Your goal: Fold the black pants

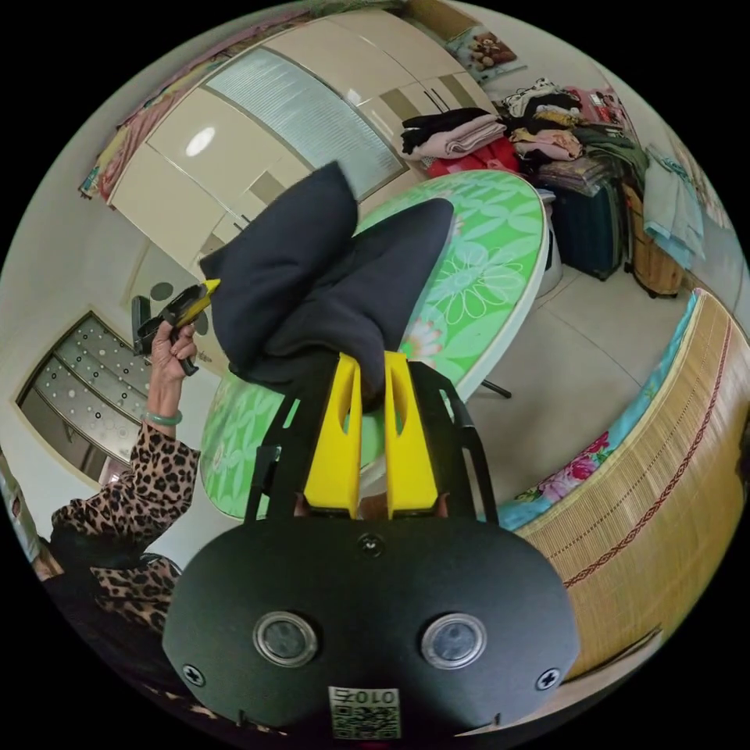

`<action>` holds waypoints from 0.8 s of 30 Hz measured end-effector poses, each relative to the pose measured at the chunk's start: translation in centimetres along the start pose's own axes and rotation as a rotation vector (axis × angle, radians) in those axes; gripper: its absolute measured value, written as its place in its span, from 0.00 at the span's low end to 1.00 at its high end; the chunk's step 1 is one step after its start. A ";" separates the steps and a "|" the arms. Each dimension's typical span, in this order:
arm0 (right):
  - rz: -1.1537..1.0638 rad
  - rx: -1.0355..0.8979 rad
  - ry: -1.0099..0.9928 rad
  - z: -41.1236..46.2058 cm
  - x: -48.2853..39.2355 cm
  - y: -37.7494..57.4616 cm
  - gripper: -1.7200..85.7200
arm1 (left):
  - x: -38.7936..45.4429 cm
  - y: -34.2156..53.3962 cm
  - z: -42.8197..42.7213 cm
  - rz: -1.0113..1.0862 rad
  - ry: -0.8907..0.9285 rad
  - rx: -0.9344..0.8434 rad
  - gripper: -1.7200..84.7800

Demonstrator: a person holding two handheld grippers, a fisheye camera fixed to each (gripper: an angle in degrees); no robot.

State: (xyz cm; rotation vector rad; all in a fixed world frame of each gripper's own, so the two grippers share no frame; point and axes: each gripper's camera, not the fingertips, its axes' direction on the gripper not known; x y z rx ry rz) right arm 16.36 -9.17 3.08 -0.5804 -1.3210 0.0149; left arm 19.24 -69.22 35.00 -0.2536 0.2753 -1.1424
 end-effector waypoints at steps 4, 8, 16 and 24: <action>0.011 0.008 -0.027 0.0 -0.9 0.2 0.09 | -11.6 3.0 -7.4 -0.201 -0.168 0.084 0.08; 0.025 0.021 -0.020 0.1 -2.1 0.6 0.09 | -20.2 8.1 -10.4 -0.350 -0.306 0.022 0.09; 0.043 0.018 0.034 -0.8 -6.7 1.9 0.10 | -31.5 15.3 -10.7 -0.546 -0.123 -0.026 0.09; -0.277 0.040 0.059 1.0 -19.6 0.8 0.15 | -36.1 19.7 -11.6 -0.572 -0.023 -0.037 0.08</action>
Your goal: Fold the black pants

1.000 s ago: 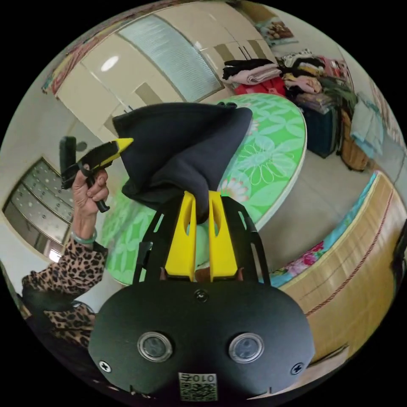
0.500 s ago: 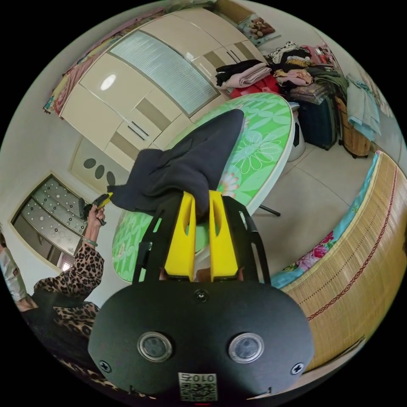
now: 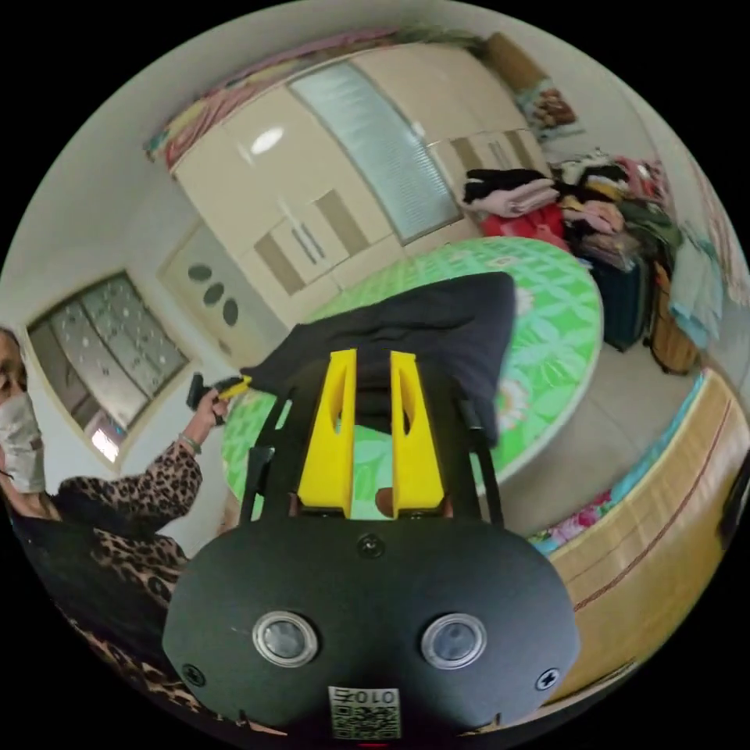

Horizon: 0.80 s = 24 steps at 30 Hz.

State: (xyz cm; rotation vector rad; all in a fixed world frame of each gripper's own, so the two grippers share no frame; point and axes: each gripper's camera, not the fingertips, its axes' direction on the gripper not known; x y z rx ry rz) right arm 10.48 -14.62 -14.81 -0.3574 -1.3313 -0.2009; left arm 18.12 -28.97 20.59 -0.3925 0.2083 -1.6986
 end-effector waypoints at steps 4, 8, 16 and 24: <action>-0.217 -0.222 0.101 7.2 -8.8 -4.3 0.20 | -1.5 1.4 -1.6 -0.038 0.044 0.095 0.07; -0.408 -0.297 0.352 11.7 -14.8 -6.2 0.17 | -2.7 2.0 -4.3 -0.018 0.046 0.114 0.03; -0.572 -0.446 0.511 18.9 -19.0 -6.5 0.15 | -3.8 5.3 -9.3 0.007 0.124 0.120 0.02; -0.538 -0.297 0.551 13.9 -15.9 -7.0 0.08 | 0.6 6.9 -6.8 0.092 0.174 0.055 0.02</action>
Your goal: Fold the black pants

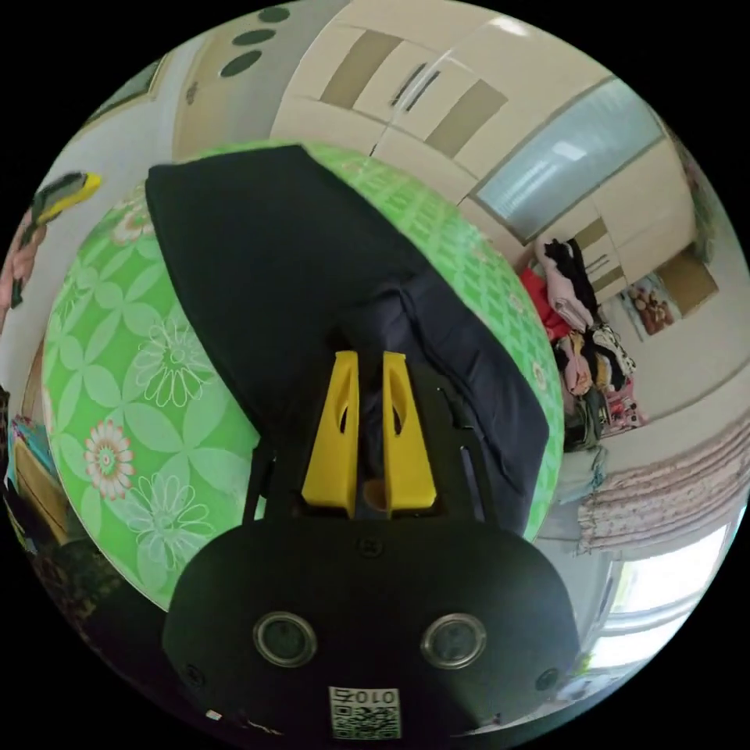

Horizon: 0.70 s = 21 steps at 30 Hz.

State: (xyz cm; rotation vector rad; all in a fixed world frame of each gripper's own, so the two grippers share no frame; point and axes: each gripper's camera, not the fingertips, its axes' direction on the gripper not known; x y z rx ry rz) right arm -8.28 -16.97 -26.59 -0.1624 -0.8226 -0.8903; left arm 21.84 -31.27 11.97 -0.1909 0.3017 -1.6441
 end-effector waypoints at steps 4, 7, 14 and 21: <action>0.399 0.220 -0.196 -5.4 14.4 8.7 0.08 | 2.5 -0.1 3.9 0.032 0.005 -0.076 0.02; 0.751 0.339 -0.336 -5.9 24.9 19.9 0.09 | 4.1 -0.5 5.8 0.055 -0.001 -0.103 0.02; 1.190 0.272 -0.343 -0.7 32.9 38.9 0.09 | 6.8 -1.2 10.0 0.020 -0.042 -0.152 0.02; 1.230 0.232 -0.425 4.2 35.9 43.0 0.09 | 13.5 -3.0 14.5 0.170 -0.249 -0.220 0.02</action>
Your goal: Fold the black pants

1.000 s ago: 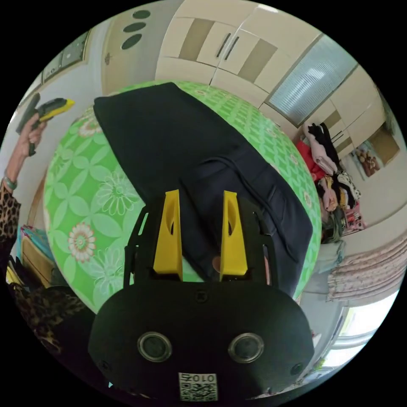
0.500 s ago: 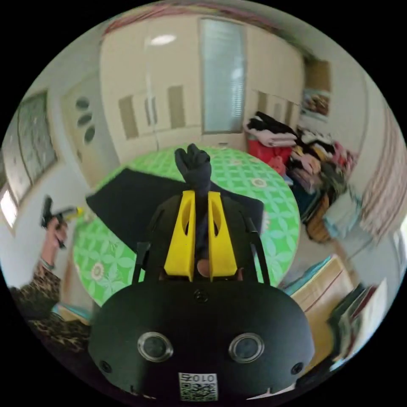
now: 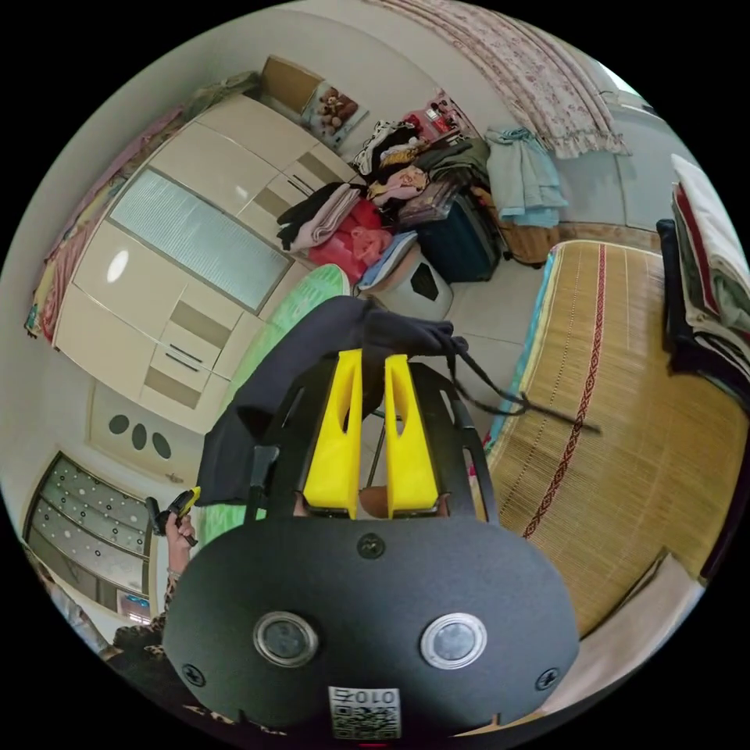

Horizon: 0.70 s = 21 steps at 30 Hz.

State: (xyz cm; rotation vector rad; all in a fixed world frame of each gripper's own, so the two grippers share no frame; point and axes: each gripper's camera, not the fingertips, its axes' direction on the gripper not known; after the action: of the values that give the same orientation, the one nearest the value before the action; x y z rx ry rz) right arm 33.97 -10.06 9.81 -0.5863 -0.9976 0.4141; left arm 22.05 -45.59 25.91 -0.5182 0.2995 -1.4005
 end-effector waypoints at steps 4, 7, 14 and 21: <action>-0.075 0.017 0.076 -0.2 -0.9 -2.5 0.09 | 2.3 -3.7 0.0 0.006 -0.066 0.071 0.02; -0.108 0.028 0.101 -0.3 -1.8 -4.2 0.09 | 1.7 -6.3 2.8 -0.060 -0.135 -0.026 0.02; -0.177 0.022 0.166 1.6 -5.2 -7.0 0.09 | 0.8 -9.4 2.8 -0.013 -0.263 0.013 0.02; -0.368 -0.136 0.036 8.3 -12.2 -10.8 0.08 | -6.5 -12.2 -1.4 -0.153 -0.364 0.046 0.02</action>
State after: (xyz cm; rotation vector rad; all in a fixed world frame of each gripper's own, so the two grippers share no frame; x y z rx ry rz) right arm 21.48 -23.22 12.00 -0.5164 -1.0781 0.0099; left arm 9.87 -40.49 30.28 -0.7572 -0.0676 -1.4251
